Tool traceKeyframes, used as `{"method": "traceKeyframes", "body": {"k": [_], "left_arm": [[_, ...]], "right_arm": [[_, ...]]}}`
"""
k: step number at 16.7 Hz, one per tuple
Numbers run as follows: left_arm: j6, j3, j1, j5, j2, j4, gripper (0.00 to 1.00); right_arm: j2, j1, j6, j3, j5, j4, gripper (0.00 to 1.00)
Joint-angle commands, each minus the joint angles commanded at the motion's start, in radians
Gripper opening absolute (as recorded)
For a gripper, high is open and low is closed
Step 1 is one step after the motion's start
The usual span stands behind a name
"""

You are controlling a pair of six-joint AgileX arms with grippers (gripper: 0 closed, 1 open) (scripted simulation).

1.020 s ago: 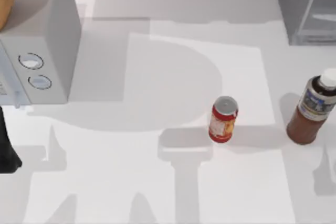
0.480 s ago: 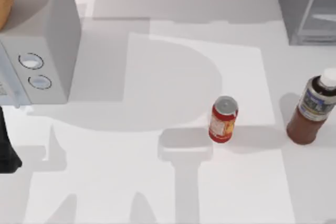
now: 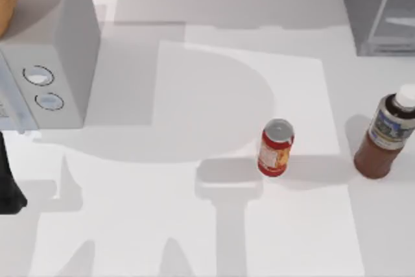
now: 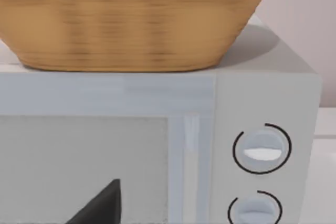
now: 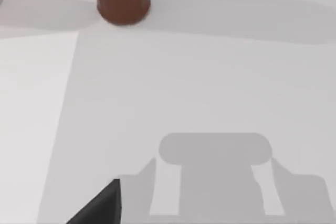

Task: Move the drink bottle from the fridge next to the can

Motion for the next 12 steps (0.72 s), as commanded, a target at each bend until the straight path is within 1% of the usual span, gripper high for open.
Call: {"method": "traceKeyframes", "body": {"k": [3, 6, 9, 12], "left_arm": [[0.000, 0.000, 0.000, 0.000, 0.000, 0.000, 1.00], [0.000, 0.000, 0.000, 0.000, 0.000, 0.000, 1.00], [0.000, 0.000, 0.000, 0.000, 0.000, 0.000, 1.00], [0.000, 0.000, 0.000, 0.000, 0.000, 0.000, 1.00]], "right_arm": [[0.025, -0.030, -0.030, 0.018, -0.024, 0.008, 1.00], [0.139, -0.155, -0.153, 0.085, -0.116, 0.024, 1.00], [0.348, -0.371, -0.373, 0.177, -0.255, 0.038, 1.00], [0.649, -0.636, -0.689, 0.280, -0.412, 0.050, 1.00]]}}
